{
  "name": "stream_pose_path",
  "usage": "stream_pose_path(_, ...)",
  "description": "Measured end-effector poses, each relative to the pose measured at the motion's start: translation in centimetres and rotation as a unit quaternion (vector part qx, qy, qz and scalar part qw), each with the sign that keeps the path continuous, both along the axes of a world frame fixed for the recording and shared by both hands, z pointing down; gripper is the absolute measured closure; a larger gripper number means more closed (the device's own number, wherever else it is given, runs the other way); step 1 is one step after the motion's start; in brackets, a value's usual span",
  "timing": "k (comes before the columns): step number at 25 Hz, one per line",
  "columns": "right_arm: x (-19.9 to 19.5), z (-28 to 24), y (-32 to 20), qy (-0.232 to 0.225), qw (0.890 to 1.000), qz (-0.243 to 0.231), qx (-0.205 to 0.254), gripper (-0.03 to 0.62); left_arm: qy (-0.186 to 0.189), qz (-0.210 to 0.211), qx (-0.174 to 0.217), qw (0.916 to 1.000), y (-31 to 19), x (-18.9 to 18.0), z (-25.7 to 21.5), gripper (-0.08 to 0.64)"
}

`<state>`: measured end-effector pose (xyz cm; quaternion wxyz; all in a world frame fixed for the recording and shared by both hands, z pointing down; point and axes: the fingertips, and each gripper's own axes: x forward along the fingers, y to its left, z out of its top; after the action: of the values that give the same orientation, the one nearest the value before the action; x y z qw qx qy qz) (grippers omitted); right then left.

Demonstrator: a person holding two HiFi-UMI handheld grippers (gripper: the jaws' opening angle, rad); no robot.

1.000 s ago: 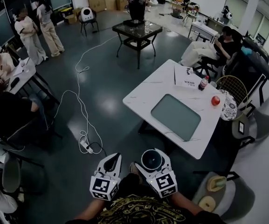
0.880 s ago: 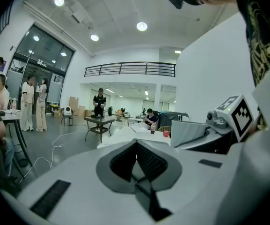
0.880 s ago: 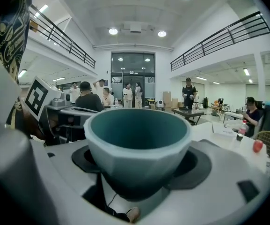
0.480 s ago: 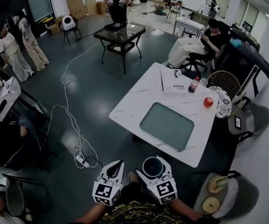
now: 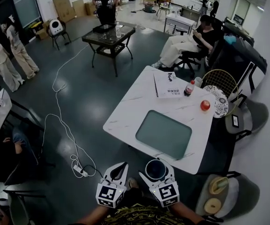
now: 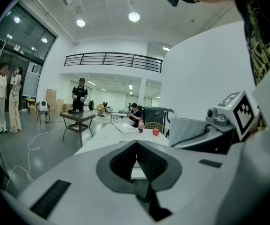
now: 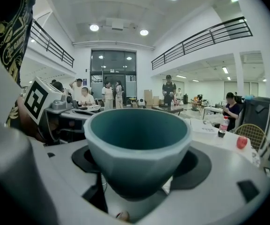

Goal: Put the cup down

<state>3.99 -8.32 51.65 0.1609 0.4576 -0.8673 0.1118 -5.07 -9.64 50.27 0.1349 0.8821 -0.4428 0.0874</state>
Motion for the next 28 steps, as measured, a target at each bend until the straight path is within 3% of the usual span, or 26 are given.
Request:
stream_pose_path(13,1.6,0.4,-4.7,0.037,0.999,0.017,0.0,0.213,0.017,-0.015,-0.003,0.9997,-5.4,0.1,0.5,0.549)
stream_pose_path(22,1.7,-0.4,-6.3,0.058,0.998,0.018,0.012,0.213,0.045,-0.016,-0.007,0.9988,-6.1,0.0,0.6,0.549)
stream_pose_path(28,1.5,-0.4,-6.7,0.066,0.997,0.01,0.024,0.213,0.046,-0.019,0.01,0.9987,-6.7,-0.4,-0.6,0.549)
